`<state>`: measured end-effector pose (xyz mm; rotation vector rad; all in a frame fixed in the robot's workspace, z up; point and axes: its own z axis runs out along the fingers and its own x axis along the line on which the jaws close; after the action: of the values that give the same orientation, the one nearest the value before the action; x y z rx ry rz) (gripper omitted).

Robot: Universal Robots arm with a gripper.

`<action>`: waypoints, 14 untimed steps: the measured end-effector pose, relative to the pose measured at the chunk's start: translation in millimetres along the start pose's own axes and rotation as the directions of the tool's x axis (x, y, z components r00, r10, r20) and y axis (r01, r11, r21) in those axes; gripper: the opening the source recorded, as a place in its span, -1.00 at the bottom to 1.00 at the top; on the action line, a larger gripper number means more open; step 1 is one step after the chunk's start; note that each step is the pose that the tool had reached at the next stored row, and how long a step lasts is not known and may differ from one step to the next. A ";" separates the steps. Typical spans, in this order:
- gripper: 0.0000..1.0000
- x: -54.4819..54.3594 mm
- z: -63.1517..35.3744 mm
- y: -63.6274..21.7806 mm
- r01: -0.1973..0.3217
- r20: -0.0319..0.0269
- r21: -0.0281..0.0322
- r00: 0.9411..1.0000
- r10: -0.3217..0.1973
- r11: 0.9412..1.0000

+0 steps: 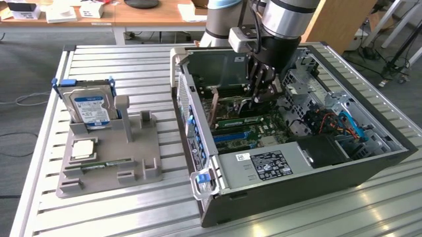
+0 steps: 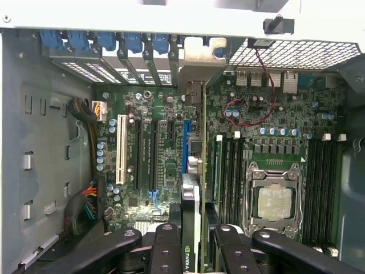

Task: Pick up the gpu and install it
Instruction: 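Insert the gpu into the slot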

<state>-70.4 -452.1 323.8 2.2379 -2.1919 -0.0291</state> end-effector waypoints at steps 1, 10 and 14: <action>-0.46 0.0 0.0 0.0 0.000 0.000 0.000 1.000 0.000 1.000; -0.46 0.0 8.3 0.3 0.000 0.000 0.000 1.000 0.000 1.000; -0.46 0.1 10.7 0.4 0.000 0.000 0.000 1.000 0.000 1.000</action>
<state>-71.1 -452.1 313.1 2.2381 -2.1920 -0.0291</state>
